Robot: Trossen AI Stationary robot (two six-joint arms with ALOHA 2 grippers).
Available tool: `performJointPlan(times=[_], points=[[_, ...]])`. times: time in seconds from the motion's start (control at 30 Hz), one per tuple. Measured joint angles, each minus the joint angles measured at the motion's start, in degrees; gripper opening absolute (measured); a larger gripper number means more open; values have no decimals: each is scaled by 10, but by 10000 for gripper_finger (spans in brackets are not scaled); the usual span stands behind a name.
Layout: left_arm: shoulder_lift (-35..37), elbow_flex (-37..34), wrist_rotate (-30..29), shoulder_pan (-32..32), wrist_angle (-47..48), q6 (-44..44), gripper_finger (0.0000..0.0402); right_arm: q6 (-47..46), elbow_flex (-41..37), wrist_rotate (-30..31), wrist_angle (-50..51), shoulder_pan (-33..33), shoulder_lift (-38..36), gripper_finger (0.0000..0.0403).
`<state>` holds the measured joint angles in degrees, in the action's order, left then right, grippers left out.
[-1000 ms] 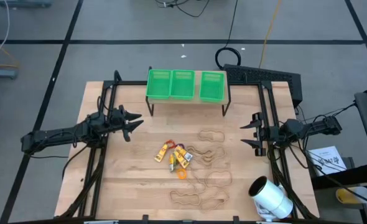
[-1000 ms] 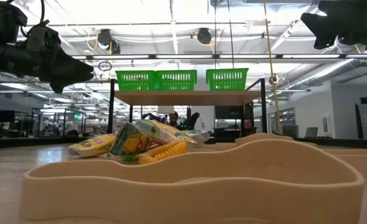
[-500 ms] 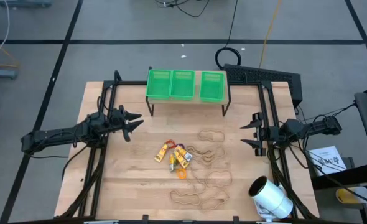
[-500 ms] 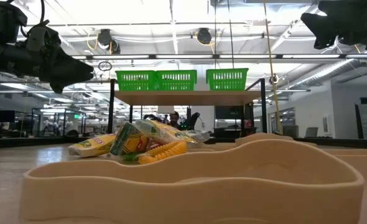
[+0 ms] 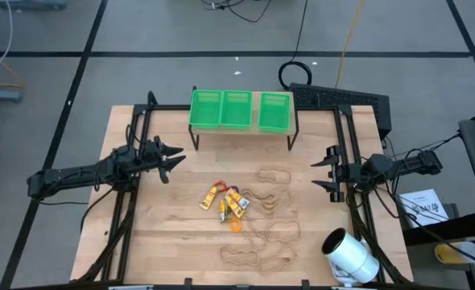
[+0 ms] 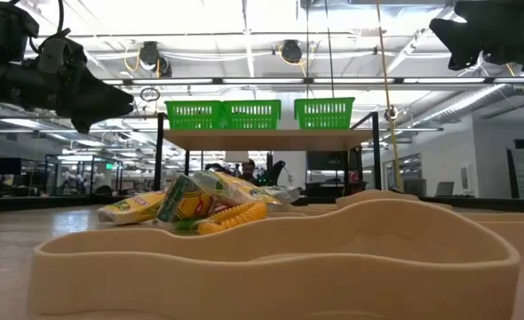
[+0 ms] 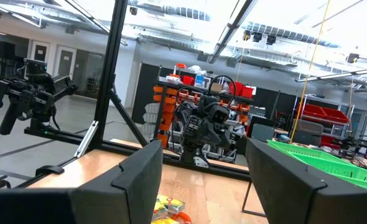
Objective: Pick & Place Office Desk Supplies
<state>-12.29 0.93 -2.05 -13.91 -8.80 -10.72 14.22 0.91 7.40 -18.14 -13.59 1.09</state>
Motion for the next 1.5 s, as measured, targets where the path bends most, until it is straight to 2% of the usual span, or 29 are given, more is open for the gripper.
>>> performJointPlan(times=[0.43, 0.53, 0.7, 0.77, 0.9, 1.03, 1.13, 1.23, 1.33, 1.5], points=[[0, 0, 0, 0, 0, 0, 159, -4, 0, -1, -24, 0, 2, 223], [0, 0, 0, 0, 0, 0, 159, -64, 0, -1, -64, 0, 3, 220], [0, 0, 0, 0, 0, 0, 159, -263, 0, -1, -147, 0, 3, 222], [0, 0, 0, 0, 0, 0, 159, -313, 0, 0, -161, 0, 3, 224], [0, 0, 0, 0, 0, 0, 159, -323, 0, 12, -164, 0, 3, 222], [0, 0, 0, 0, 0, 0, 159, -310, 2, 102, -171, 0, 14, 225], [0, 0, 0, 0, 0, 0, 159, -297, 24, 171, -155, 0, 75, 239], [0, 0, 0, 0, 0, 0, 159, -295, 72, 206, -102, 0, 186, 261], [0, 0, 0, 0, 0, 0, 159, -291, 156, 223, -40, 3, 317, 284], [0, 0, 0, 0, -3, 0, 159, -266, 280, 210, 166, 27, 525, 293]])
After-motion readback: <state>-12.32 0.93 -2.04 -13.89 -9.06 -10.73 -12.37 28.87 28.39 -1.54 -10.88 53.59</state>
